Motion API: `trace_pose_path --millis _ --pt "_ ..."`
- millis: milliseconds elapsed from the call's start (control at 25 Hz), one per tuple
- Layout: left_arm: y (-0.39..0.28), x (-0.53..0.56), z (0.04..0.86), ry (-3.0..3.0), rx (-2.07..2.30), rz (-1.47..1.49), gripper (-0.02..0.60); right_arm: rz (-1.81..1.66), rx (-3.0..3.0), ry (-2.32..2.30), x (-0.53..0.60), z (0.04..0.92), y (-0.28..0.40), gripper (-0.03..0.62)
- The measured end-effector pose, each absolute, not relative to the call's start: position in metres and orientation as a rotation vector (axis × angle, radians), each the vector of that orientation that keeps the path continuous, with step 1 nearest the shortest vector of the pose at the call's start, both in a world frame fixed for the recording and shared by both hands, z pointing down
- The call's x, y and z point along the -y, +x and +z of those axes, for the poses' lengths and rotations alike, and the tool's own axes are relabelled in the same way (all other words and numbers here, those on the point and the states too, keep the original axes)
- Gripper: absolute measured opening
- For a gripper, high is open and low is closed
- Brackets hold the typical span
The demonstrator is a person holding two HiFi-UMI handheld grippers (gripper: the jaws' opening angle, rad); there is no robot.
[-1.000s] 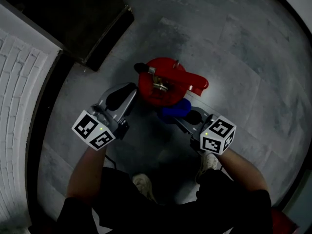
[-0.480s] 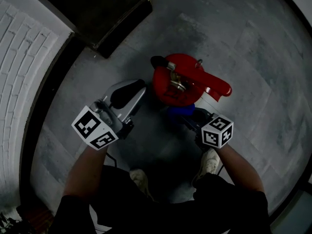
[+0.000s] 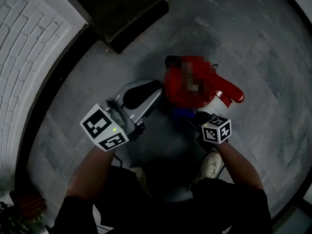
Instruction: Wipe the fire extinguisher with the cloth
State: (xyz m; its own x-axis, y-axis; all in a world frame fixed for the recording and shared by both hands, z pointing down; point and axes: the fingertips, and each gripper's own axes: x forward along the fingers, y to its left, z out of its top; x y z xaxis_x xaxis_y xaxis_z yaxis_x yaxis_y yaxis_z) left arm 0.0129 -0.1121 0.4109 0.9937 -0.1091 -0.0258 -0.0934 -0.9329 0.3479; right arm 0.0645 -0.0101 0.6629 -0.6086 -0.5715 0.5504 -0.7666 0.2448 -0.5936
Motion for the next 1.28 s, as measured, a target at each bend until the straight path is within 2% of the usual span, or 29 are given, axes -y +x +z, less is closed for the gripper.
trace_pose_path --millis 360,1000,1280 --pt "-0.001 0.116 0.399 2.771 0.324 -0.085 0.053 1.348 2.162 1.212 0.016 0.713 0.075 0.060" --pt "-0.017 0.117 0.402 2.823 0.463 0.016 0.052 1.230 1.937 1.234 0.021 0.762 0.090 0.060" --pt "-0.040 0.107 0.407 2.817 0.441 0.071 0.052 1.151 2.023 1.053 -0.013 0.727 0.066 0.058"
